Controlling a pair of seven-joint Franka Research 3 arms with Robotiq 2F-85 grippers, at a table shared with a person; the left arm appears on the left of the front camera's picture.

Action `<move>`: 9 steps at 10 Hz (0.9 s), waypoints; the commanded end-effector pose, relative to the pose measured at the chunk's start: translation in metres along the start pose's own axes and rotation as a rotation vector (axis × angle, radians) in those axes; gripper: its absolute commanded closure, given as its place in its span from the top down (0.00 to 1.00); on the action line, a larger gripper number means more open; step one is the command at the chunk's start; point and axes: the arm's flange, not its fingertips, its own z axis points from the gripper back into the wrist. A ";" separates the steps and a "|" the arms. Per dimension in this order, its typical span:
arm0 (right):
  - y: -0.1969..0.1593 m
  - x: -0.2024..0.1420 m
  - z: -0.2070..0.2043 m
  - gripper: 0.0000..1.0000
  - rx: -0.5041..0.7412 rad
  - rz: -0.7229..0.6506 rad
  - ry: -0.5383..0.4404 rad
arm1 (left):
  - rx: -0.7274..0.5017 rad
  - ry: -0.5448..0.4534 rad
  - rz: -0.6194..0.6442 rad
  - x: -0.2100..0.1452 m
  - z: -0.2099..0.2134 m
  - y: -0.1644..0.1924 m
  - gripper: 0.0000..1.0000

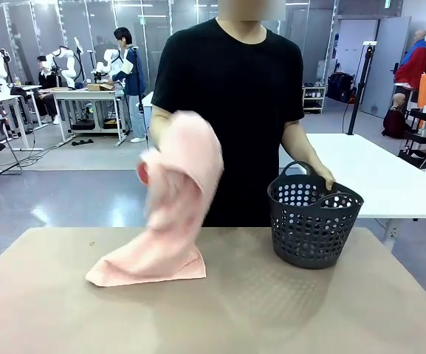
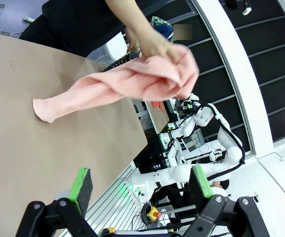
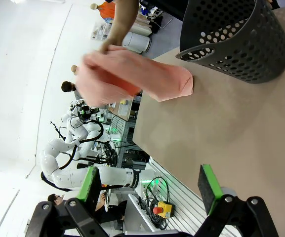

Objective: Fold the towel.
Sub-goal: Grab the top end of the 100 cm Hotel Towel extended by the human.

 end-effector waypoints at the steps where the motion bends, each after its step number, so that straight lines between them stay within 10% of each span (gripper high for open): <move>1: 0.000 0.001 0.001 1.00 0.013 0.006 -0.002 | -0.011 0.003 -0.006 -0.001 0.001 0.000 1.00; 9: 0.000 0.001 0.001 1.00 0.013 0.006 -0.002 | -0.011 0.003 -0.006 -0.001 0.001 0.000 1.00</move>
